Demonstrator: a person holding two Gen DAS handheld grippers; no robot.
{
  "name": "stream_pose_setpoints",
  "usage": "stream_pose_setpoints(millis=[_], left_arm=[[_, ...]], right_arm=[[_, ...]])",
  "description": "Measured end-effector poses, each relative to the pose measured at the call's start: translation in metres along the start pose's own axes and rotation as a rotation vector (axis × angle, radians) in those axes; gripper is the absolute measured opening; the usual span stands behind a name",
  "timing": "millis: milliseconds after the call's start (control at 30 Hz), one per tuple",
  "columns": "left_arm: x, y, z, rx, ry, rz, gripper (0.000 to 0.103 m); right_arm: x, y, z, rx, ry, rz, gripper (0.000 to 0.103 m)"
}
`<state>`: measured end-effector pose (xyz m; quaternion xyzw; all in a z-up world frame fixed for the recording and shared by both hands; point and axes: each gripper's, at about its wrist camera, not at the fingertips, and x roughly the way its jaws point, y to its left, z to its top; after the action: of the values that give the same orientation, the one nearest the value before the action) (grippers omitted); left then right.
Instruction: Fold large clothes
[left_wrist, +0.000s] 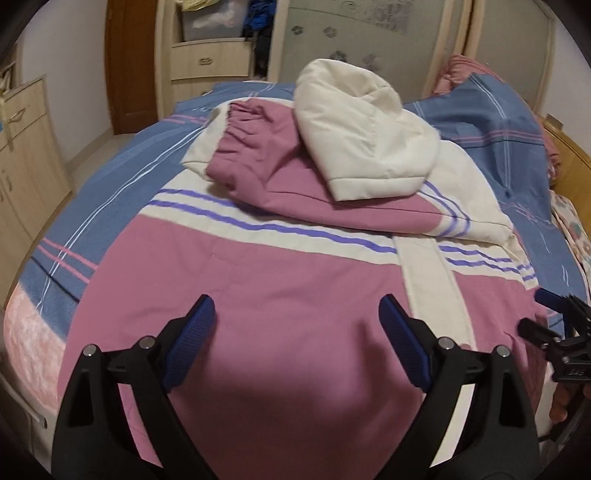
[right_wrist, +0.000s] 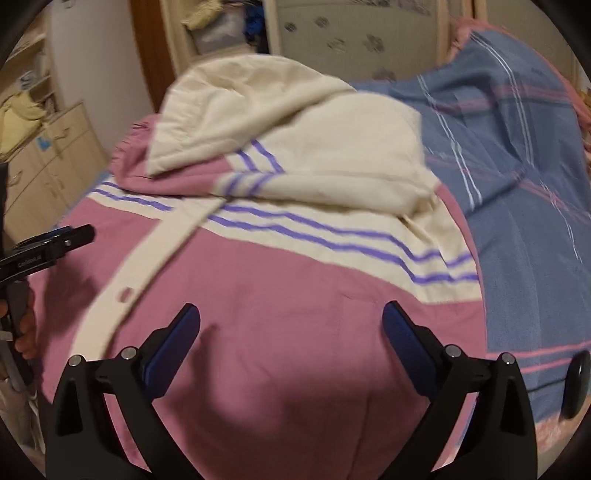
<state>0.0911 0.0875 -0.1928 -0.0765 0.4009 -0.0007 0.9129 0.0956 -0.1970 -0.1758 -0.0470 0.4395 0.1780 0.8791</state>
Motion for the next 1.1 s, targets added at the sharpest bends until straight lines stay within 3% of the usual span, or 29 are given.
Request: stream_pose_setpoints(millis=[67, 100, 167, 233, 333, 467, 567, 600, 733, 800, 867, 1033, 1100], left_arm=[[0.020, -0.006, -0.006, 0.027, 0.067, 0.020, 0.093], [0.034, -0.010, -0.012, 0.047, 0.104, 0.053, 0.094], [0.035, -0.018, -0.018, 0.089, 0.068, 0.089, 0.094], [0.032, -0.015, -0.015, 0.076, 0.076, 0.069, 0.094], [0.017, -0.008, 0.001, 0.008, 0.062, -0.011, 0.094], [-0.002, -0.017, 0.042, -0.017, -0.063, -0.121, 0.094], [0.013, -0.041, 0.080, 0.035, -0.086, -0.097, 0.094], [0.020, -0.048, 0.089, 0.050, -0.089, -0.087, 0.094], [0.077, -0.065, 0.114, 0.059, 0.005, -0.072, 0.094], [0.110, -0.064, 0.113, 0.045, 0.095, -0.034, 0.094], [0.137, -0.057, 0.102, 0.029, 0.160, -0.061, 0.096], [0.141, -0.059, 0.098, 0.069, 0.138, -0.047, 0.096], [0.142, -0.059, 0.097, 0.069, 0.131, -0.052, 0.096]], right_arm=[[0.031, 0.008, -0.004, -0.054, 0.108, -0.041, 0.102], [0.037, 0.012, -0.007, -0.088, 0.115, -0.065, 0.102], [0.035, 0.020, -0.004, -0.159, 0.109, -0.086, 0.102], [0.029, 0.016, 0.006, -0.190, 0.132, -0.039, 0.102], [0.013, -0.006, 0.036, -0.151, 0.094, 0.053, 0.102], [0.002, -0.048, 0.105, 0.037, 0.015, 0.254, 0.102], [0.016, -0.080, 0.167, 0.243, -0.011, 0.523, 0.102], [0.028, -0.089, 0.187, 0.306, -0.002, 0.575, 0.102], [0.091, -0.121, 0.251, 0.484, 0.064, 0.587, 0.102], [0.125, -0.132, 0.268, 0.547, 0.103, 0.542, 0.102], [0.162, -0.143, 0.278, 0.607, 0.152, 0.540, 0.102], [0.235, -0.165, 0.273, 0.761, 0.294, 0.578, 0.102], [0.245, -0.172, 0.271, 0.819, 0.287, 0.564, 0.100]])
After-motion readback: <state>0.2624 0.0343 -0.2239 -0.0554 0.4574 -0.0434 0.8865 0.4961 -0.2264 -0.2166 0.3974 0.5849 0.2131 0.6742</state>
